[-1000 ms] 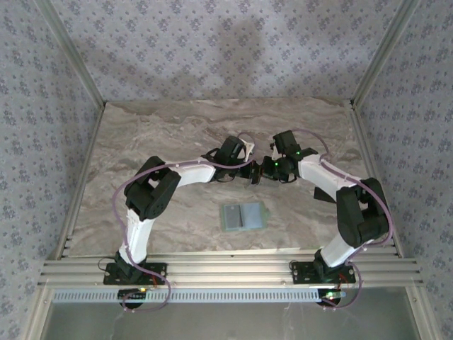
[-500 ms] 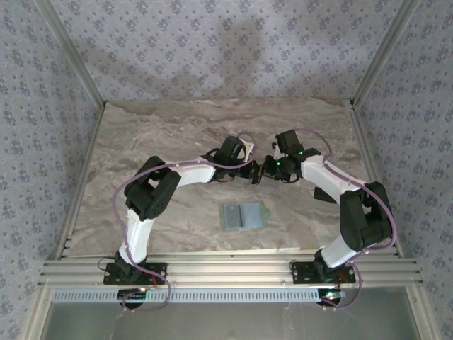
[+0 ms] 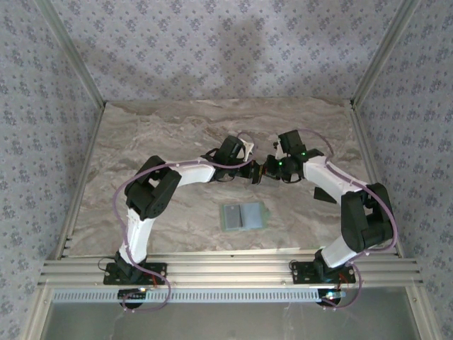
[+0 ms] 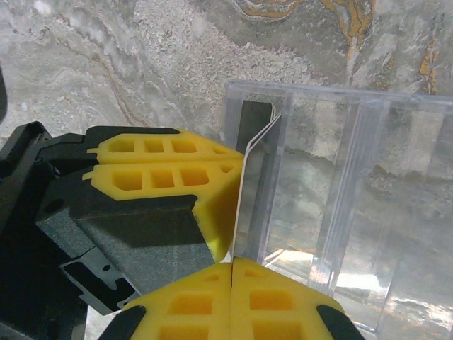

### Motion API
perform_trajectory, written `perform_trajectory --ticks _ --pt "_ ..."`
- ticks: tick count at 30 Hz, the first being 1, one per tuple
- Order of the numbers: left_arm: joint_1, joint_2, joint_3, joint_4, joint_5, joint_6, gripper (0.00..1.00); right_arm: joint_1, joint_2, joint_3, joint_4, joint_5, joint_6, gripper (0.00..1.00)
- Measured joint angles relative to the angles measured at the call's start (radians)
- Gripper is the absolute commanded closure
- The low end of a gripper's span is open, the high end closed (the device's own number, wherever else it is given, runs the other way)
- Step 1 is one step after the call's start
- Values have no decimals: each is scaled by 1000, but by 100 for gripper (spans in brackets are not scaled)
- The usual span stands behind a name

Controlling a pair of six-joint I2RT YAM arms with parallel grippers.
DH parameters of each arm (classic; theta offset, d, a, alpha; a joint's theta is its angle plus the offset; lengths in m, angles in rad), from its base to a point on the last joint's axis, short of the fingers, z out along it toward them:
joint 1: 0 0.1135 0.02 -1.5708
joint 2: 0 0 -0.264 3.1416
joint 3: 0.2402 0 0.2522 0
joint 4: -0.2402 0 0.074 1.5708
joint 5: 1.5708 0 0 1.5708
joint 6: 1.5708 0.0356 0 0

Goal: Put the credit cards into the card holder
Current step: Pick up the credit card from the storage box.

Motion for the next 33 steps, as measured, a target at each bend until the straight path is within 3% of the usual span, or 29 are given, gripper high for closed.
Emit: perform_trajectory --ticks 33 --pt "53 -96 -167 126 181 -90 80 27 0 11 -9 -37 3 100"
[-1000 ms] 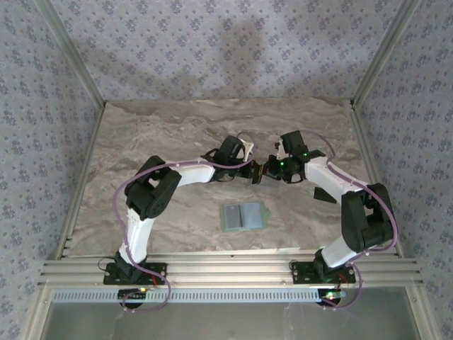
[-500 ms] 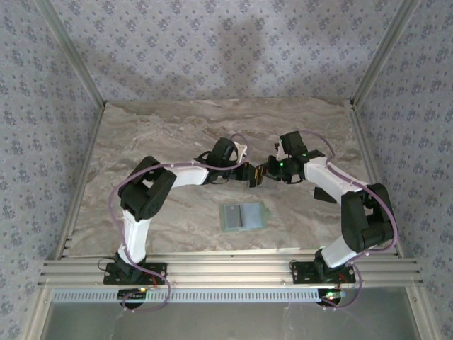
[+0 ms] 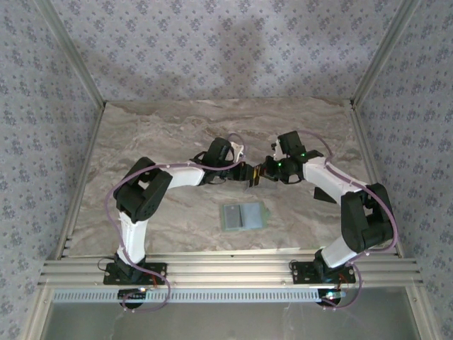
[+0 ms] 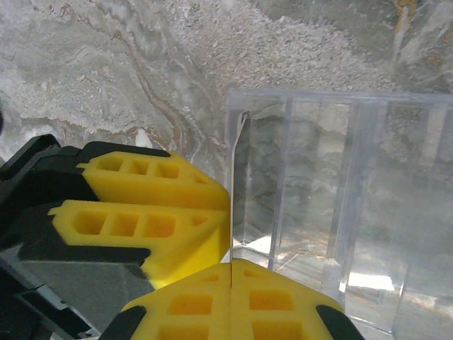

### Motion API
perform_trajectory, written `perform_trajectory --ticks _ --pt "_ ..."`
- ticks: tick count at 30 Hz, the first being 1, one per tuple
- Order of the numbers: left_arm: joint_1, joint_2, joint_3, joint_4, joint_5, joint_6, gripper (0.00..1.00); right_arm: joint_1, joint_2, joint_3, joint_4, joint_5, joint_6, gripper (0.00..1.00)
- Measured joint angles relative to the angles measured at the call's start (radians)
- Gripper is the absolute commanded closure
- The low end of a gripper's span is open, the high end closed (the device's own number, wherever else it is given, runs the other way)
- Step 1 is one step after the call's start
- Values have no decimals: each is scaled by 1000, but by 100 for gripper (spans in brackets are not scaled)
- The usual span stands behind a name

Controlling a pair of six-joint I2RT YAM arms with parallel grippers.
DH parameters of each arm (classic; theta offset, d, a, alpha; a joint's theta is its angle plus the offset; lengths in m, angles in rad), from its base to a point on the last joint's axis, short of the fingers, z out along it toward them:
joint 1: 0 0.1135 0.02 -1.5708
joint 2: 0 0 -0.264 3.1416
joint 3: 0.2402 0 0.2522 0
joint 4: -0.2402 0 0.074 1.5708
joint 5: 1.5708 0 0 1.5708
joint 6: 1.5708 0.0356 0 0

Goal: Put the credit cards into the card holder
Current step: Pick up the credit card from the storage box.

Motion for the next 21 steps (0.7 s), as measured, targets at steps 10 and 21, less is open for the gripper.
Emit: perform_trajectory --ticks 10,21 --pt "26 -69 -80 14 0 -6 76 26 -11 27 -50 76 -8 100" --pt "30 -198 -183 29 -26 -5 61 27 -129 24 -59 116 -9 100"
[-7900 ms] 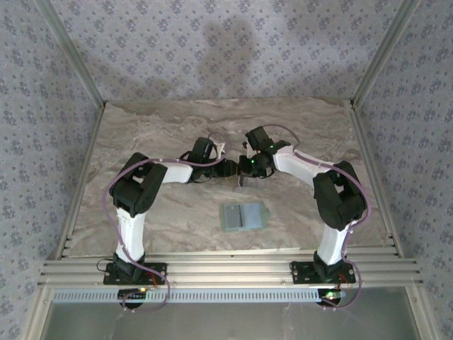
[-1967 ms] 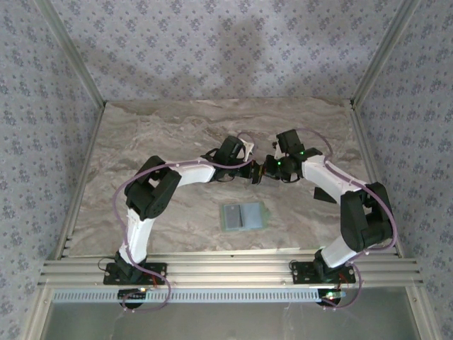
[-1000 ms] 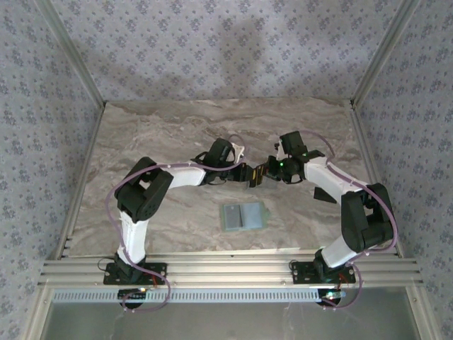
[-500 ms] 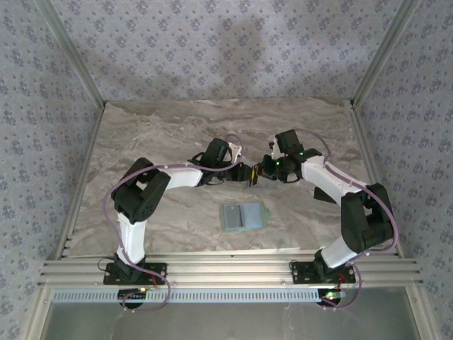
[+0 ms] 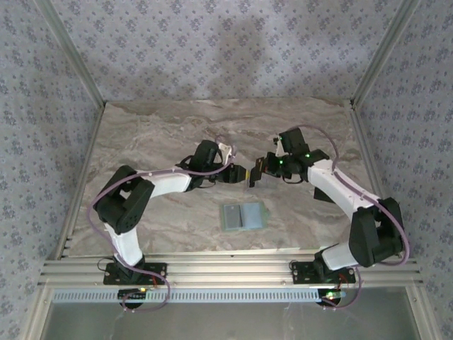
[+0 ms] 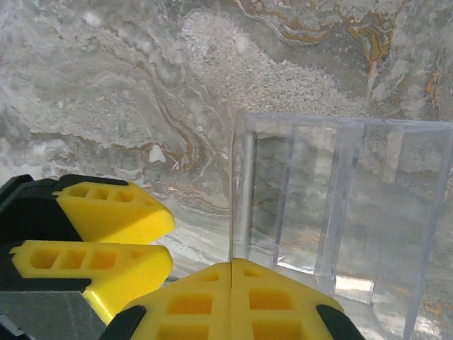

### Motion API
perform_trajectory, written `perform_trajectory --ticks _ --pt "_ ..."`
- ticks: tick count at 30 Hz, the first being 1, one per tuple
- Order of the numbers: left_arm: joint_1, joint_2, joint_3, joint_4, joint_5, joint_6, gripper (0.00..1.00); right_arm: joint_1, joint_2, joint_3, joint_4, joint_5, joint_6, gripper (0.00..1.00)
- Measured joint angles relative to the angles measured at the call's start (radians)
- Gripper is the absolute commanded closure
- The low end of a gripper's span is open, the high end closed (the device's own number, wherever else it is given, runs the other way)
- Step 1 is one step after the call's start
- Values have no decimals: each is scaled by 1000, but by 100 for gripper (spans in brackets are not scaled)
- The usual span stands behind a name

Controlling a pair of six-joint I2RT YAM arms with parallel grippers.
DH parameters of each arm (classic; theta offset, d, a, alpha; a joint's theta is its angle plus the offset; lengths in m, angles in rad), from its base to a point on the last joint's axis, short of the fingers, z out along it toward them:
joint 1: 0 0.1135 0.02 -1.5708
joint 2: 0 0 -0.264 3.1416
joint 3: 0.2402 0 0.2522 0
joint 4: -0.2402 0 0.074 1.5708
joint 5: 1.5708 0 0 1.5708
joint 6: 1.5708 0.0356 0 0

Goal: Put the credit cards into the card holder
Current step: Pick up the credit card from the storage box.

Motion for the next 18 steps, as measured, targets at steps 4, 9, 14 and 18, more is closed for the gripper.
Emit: perform_trajectory --ticks 4,9,14,18 --pt "0 -44 -49 -4 -32 6 57 0 -65 -30 4 3 -1 100" --pt "-26 -100 -110 -63 -135 39 52 12 -148 -104 13 -10 -9 100" --pt "-100 -151 -192 -108 -256 66 50 69 -193 -175 26 -59 -31 100" --pt "-164 -155 -228 -160 -370 75 50 96 -227 -237 49 -111 -46 100"
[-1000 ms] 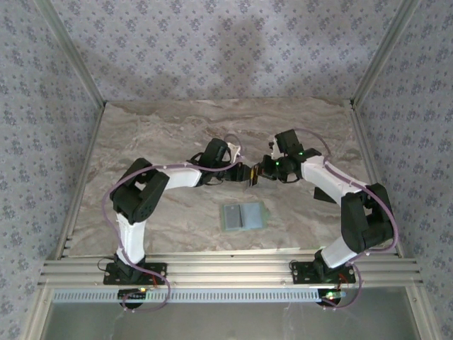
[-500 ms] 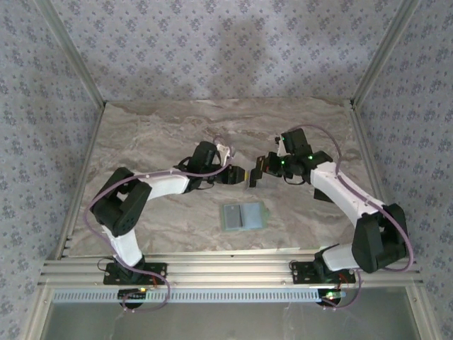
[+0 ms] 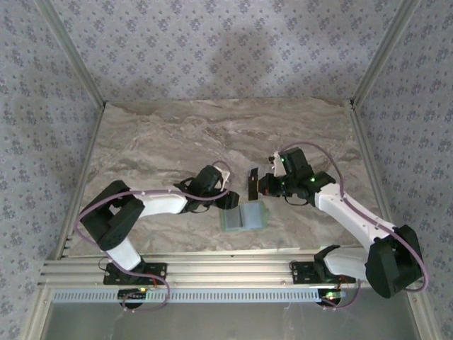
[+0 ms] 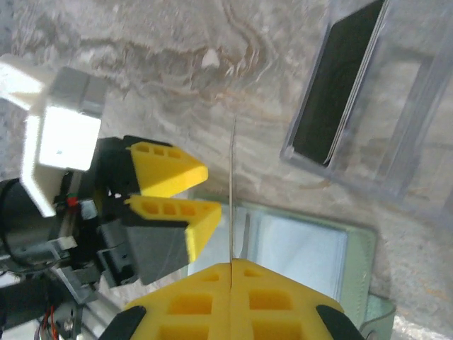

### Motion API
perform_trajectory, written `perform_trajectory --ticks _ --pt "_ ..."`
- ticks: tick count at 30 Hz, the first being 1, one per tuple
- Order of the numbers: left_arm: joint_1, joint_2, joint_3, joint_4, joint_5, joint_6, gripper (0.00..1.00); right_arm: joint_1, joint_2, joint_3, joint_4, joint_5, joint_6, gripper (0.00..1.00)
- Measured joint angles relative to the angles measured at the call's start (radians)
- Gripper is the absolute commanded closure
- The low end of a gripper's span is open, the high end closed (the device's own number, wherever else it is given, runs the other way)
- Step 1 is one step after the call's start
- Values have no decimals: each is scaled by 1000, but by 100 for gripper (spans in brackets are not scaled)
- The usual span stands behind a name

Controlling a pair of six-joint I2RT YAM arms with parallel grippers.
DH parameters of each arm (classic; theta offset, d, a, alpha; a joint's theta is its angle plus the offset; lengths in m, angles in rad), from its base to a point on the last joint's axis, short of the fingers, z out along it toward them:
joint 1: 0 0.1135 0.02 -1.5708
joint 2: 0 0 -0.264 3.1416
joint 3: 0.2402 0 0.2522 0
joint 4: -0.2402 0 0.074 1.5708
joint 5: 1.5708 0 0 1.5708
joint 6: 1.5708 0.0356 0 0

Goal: Put the credit cards into the card holder
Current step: Insert the credit card into the card slot.

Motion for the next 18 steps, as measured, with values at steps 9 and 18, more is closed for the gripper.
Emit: perform_trajectory --ticks 9,18 --pt "-107 -35 -25 -82 -209 2 50 13 -21 -117 58 -87 -18 100" --pt "-151 -23 -23 -123 -332 -7 52 34 -20 -188 99 -134 -12 100"
